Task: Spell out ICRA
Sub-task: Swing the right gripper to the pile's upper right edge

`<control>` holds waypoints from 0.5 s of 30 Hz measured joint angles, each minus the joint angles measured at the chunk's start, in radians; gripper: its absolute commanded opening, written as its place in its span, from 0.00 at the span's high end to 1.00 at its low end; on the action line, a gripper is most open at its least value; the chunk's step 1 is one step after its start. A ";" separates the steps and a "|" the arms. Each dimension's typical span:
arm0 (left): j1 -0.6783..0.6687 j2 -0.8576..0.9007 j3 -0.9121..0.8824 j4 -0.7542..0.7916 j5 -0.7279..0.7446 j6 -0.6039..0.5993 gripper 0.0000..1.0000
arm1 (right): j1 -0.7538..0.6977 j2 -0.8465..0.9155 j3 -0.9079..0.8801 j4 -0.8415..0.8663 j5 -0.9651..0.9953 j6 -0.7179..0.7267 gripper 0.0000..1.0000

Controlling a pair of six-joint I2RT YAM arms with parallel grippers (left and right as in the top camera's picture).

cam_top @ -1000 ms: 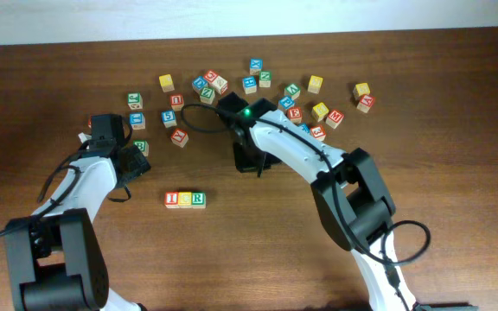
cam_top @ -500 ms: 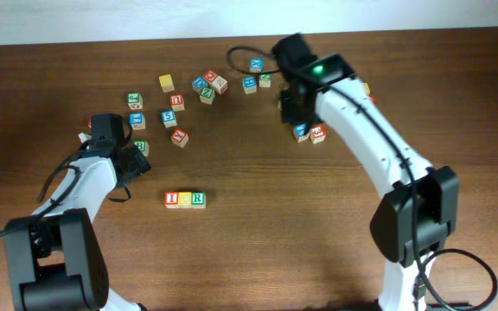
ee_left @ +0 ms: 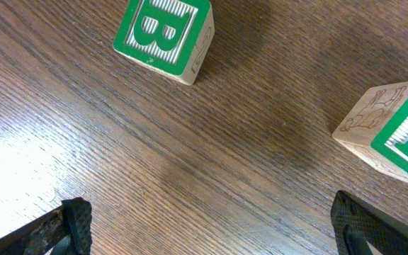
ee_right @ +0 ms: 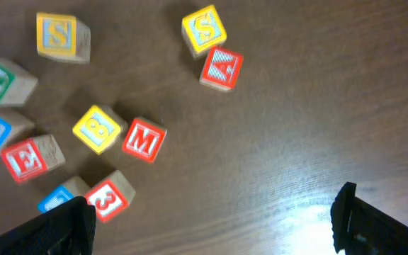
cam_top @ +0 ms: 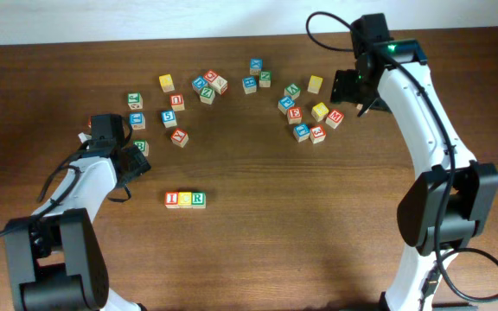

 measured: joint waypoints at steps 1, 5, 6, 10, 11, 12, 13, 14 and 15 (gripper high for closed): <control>0.000 0.000 0.000 0.000 0.000 0.000 0.01 | -0.002 0.000 0.000 0.009 0.000 0.002 0.02; 0.000 0.000 0.000 0.000 0.000 0.000 0.01 | -0.003 0.000 0.000 0.061 0.000 0.000 0.02; 0.000 0.000 0.000 0.000 0.000 0.000 0.01 | -0.003 0.000 0.000 0.068 0.000 0.000 0.02; 0.000 0.000 0.000 0.000 0.000 0.000 0.01 | -0.003 0.000 0.000 0.109 0.000 0.001 0.08; 0.000 0.000 0.000 0.000 0.000 0.000 0.01 | -0.003 0.000 0.000 0.115 0.000 0.000 0.20; 0.000 0.000 0.000 0.000 0.000 0.000 0.01 | -0.003 0.000 0.000 0.119 0.000 0.003 0.29; 0.000 0.000 0.000 0.000 0.000 0.000 0.01 | -0.003 0.000 0.000 0.126 -0.001 0.001 0.45; 0.000 0.000 0.000 0.000 0.000 0.000 0.01 | -0.003 0.000 0.000 0.132 -0.001 -0.004 0.60; 0.000 0.000 0.000 0.000 0.000 0.000 0.01 | -0.003 0.000 0.000 0.134 0.001 -0.020 0.77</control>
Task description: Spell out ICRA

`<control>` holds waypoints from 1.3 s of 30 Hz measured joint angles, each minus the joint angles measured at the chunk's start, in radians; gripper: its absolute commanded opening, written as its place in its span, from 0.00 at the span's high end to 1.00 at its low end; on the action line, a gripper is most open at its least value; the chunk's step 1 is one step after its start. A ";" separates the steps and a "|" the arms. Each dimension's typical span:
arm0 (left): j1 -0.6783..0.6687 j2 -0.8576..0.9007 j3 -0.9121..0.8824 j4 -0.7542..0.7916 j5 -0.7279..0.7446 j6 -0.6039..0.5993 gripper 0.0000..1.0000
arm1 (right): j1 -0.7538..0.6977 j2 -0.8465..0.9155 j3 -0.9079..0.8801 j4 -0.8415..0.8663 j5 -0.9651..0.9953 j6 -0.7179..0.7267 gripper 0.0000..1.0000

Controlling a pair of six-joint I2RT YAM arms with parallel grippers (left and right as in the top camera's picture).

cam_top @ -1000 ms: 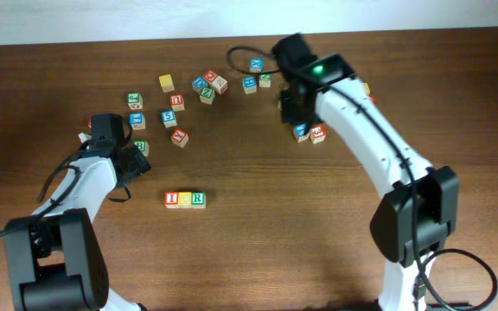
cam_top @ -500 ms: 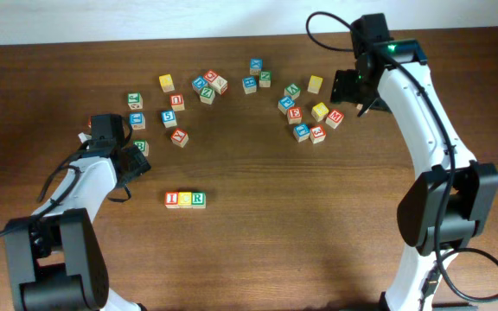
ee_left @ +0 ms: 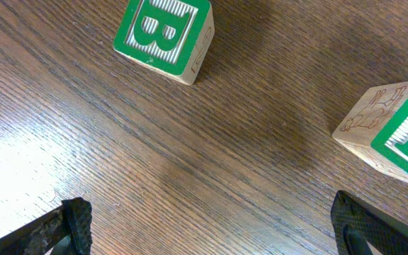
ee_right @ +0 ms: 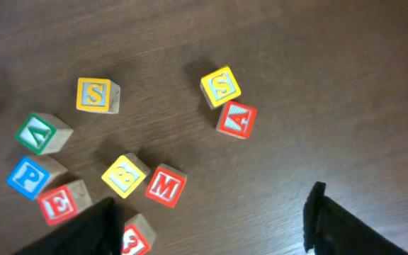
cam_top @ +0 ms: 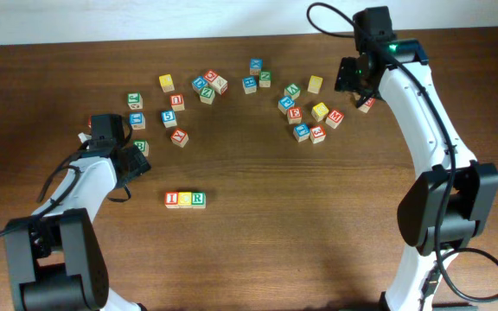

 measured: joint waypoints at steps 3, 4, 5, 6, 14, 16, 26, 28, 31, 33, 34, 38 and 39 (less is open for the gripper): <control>0.000 0.000 0.000 0.000 0.000 0.000 0.01 | 0.000 0.003 0.000 0.023 -0.001 -0.068 0.96; 0.000 0.000 0.000 0.000 0.000 0.000 0.01 | 0.000 0.006 0.000 0.027 0.000 -0.095 0.96; 0.000 0.000 0.000 0.000 0.000 0.000 0.01 | 0.000 0.010 0.000 0.028 0.002 -0.103 0.96; 0.000 0.000 0.000 0.000 0.000 0.000 0.01 | 0.000 0.016 0.000 0.029 0.003 -0.118 0.96; 0.000 0.000 0.000 0.000 0.000 0.000 0.01 | -0.007 0.102 -0.001 0.056 0.003 -0.142 0.72; 0.000 0.000 0.000 0.000 0.000 0.000 0.00 | -0.024 0.121 -0.001 0.089 0.003 -0.142 0.54; 0.000 0.000 0.000 0.000 0.000 0.000 0.01 | -0.115 0.211 -0.001 0.169 0.001 -0.136 0.37; 0.000 0.000 0.000 0.000 0.000 0.000 0.01 | -0.124 0.241 -0.001 0.181 -0.026 -0.137 0.37; 0.000 0.000 0.000 0.000 0.000 0.000 0.01 | -0.125 0.273 -0.001 0.199 -0.083 -0.137 0.37; 0.000 0.000 0.000 0.000 0.000 0.000 0.01 | -0.125 0.295 -0.001 0.203 -0.115 -0.137 0.41; 0.000 0.000 0.000 0.000 0.000 0.000 0.01 | -0.125 0.304 -0.001 0.202 -0.127 -0.139 0.45; 0.000 0.000 0.000 0.000 0.000 0.000 0.01 | -0.125 0.307 -0.001 0.204 -0.133 -0.136 0.47; 0.000 0.000 0.000 0.000 0.000 0.000 0.01 | -0.125 0.307 -0.001 0.206 -0.130 -0.136 0.48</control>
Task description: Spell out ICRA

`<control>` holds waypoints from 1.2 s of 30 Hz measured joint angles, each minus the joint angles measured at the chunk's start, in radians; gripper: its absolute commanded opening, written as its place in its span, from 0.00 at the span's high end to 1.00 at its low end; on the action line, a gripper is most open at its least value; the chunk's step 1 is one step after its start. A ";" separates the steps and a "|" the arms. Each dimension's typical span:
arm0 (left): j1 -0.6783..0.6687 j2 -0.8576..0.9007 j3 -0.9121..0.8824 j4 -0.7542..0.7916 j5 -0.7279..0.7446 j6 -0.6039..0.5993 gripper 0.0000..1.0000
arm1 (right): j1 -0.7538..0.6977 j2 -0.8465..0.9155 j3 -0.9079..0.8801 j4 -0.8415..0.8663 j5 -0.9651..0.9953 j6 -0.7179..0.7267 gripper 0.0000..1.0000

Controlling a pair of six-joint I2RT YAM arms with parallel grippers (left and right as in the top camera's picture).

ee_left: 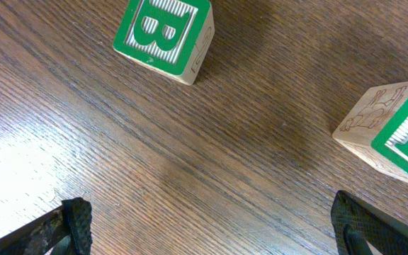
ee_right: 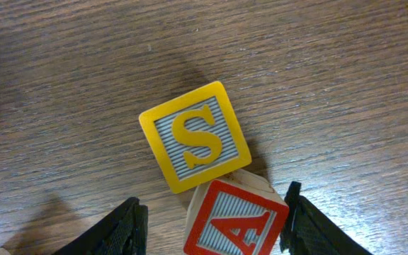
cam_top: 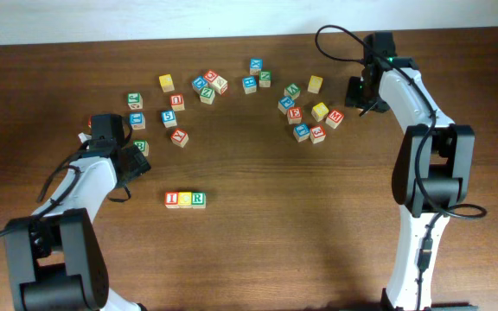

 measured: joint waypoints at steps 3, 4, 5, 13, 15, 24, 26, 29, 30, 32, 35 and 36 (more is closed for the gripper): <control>0.000 0.000 0.000 0.000 0.000 0.000 0.01 | 0.000 0.000 0.000 0.001 0.017 0.000 0.48; 0.000 0.000 0.000 0.000 0.000 0.000 0.01 | 0.000 0.000 0.000 0.001 0.024 0.000 0.48; 0.000 0.000 0.000 0.000 0.000 0.000 0.01 | 0.000 0.000 0.000 0.003 0.031 -0.001 0.49; 0.000 0.000 0.000 0.000 0.000 0.000 0.01 | 0.000 0.000 0.000 0.016 0.047 0.000 0.61; 0.000 0.000 0.000 0.000 0.000 0.000 0.01 | 0.000 0.000 0.000 0.013 0.048 0.000 0.68; 0.000 0.000 0.000 0.000 0.000 0.000 0.01 | 0.000 -0.010 0.000 -0.023 0.049 0.002 0.81; 0.000 0.000 0.000 0.000 0.000 0.000 0.01 | 0.000 -0.034 0.000 -0.045 0.050 0.000 0.83; 0.000 0.000 0.000 0.000 0.000 0.000 0.01 | 0.000 -0.066 0.000 -0.079 0.049 0.000 0.83; 0.000 0.000 0.000 0.000 0.000 0.000 0.01 | 0.000 -0.071 0.000 -0.089 0.049 0.000 0.83; 0.000 0.000 0.000 0.000 0.000 0.000 0.01 | 0.000 -0.074 0.000 -0.119 0.049 0.000 0.83; 0.000 0.000 0.000 0.000 0.000 0.000 0.01 | 0.000 -0.074 0.000 -0.166 0.024 0.000 0.82; 0.000 0.000 0.000 0.000 0.000 0.000 0.01 | 0.000 -0.074 0.000 -0.181 0.013 0.000 0.81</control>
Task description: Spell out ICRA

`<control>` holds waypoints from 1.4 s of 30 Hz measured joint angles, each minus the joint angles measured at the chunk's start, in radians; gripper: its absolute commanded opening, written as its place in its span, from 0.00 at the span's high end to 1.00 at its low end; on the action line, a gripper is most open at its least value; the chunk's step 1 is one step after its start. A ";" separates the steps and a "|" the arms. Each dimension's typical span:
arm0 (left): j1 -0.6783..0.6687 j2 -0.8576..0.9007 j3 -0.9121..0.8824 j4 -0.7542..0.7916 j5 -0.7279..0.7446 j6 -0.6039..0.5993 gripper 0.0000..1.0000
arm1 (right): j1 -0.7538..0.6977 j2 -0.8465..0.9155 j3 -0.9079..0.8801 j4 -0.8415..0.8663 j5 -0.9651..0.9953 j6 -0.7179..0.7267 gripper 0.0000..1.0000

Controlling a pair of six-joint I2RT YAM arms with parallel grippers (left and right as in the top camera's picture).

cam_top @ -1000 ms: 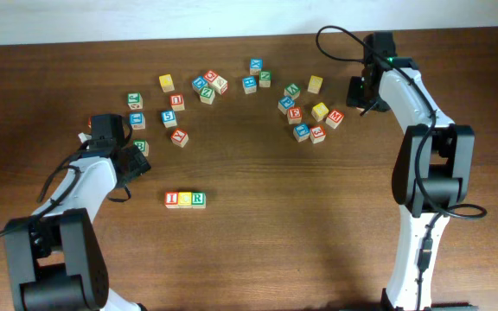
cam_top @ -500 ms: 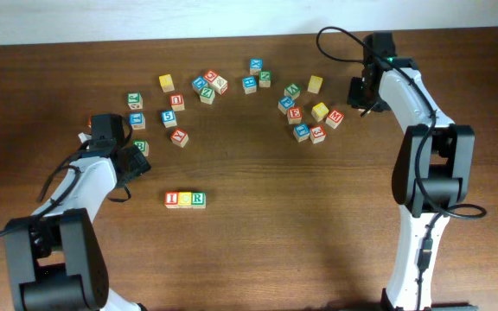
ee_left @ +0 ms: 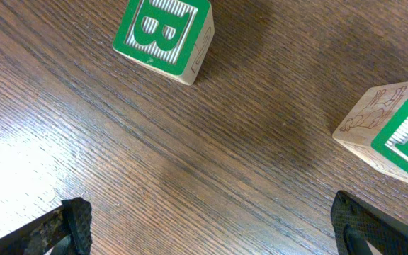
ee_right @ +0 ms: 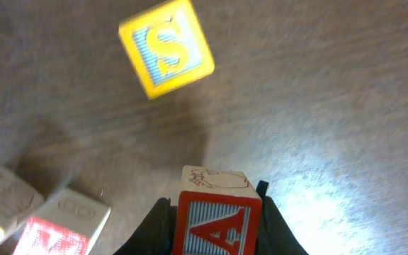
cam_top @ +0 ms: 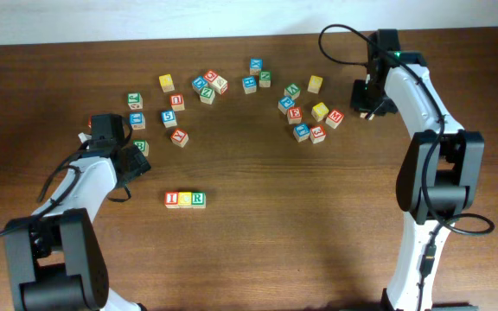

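Three blocks I, C, R (cam_top: 185, 199) stand in a row at the table's front left of centre. My right gripper (ee_right: 217, 230) is shut on the red A block (ee_right: 217, 223), held off the table at the back right (cam_top: 369, 108). Below it lies a yellow S block (ee_right: 166, 46). My left gripper (ee_left: 207, 227) stands open low over bare wood at the left (cam_top: 124, 160), between a green B block (ee_left: 163, 32) and another green block (ee_left: 395, 138).
Loose letter blocks lie in two clusters along the back: one at the left centre (cam_top: 175, 99), one at the right centre (cam_top: 305, 108). A red block (ee_right: 55, 223) shows at the lower left of the right wrist view.
My right gripper has shut on the red A block and lifted it off the table; the yellow S block now lies farther below. The left arm has not moved.
My right gripper was open high above the right cluster, with the S and A blocks small below. Then it was low, open round the red A beside the yellow S. Now it holds the A clear of the table. The left gripper stayed open throughout.
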 measured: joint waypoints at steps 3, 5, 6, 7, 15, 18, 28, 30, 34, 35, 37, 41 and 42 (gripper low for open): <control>0.000 0.000 0.000 0.000 0.000 0.000 0.01 | 0.000 0.000 0.000 -0.029 -0.021 0.000 0.81; 0.000 0.000 0.000 0.000 0.000 0.000 0.01 | 0.000 0.000 0.000 -0.040 -0.027 0.000 0.81; 0.000 0.000 0.000 0.000 0.000 0.000 0.01 | 0.000 0.000 0.000 -0.052 -0.032 0.000 0.81; 0.000 0.000 0.000 0.000 0.000 0.000 0.01 | 0.002 -0.001 0.000 -0.060 -0.035 0.000 0.81; 0.000 0.000 0.000 0.000 0.000 0.000 0.01 | 0.103 -0.108 0.000 -0.137 -0.036 0.000 0.82; 0.000 0.000 0.000 0.000 0.000 0.000 0.01 | 0.172 -0.138 0.000 -0.173 -0.037 0.000 0.82; 0.000 0.000 0.000 0.000 0.000 0.000 0.01 | 0.480 -0.140 -0.001 -0.228 -0.039 0.074 0.82; 0.000 0.000 0.000 0.000 0.000 0.000 0.01 | 0.523 -0.140 -0.005 -0.222 -0.041 0.109 0.82; 0.000 0.000 0.000 0.000 0.000 0.000 0.01 | 0.591 -0.140 -0.051 -0.176 -0.046 0.181 0.82; 0.000 0.000 0.000 0.000 0.000 0.000 0.01 | 0.599 -0.140 -0.065 -0.166 -0.046 0.193 0.82; 0.000 0.000 0.000 0.000 0.000 0.000 0.01 | 0.612 -0.140 -0.091 -0.148 -0.046 0.208 0.82; 0.000 0.000 0.000 0.000 0.000 0.000 0.01 | 0.639 -0.135 -0.169 -0.089 -0.046 0.228 0.82; 0.000 0.000 0.000 0.000 0.000 0.000 0.01 | 0.646 -0.133 -0.188 -0.074 -0.046 0.231 0.82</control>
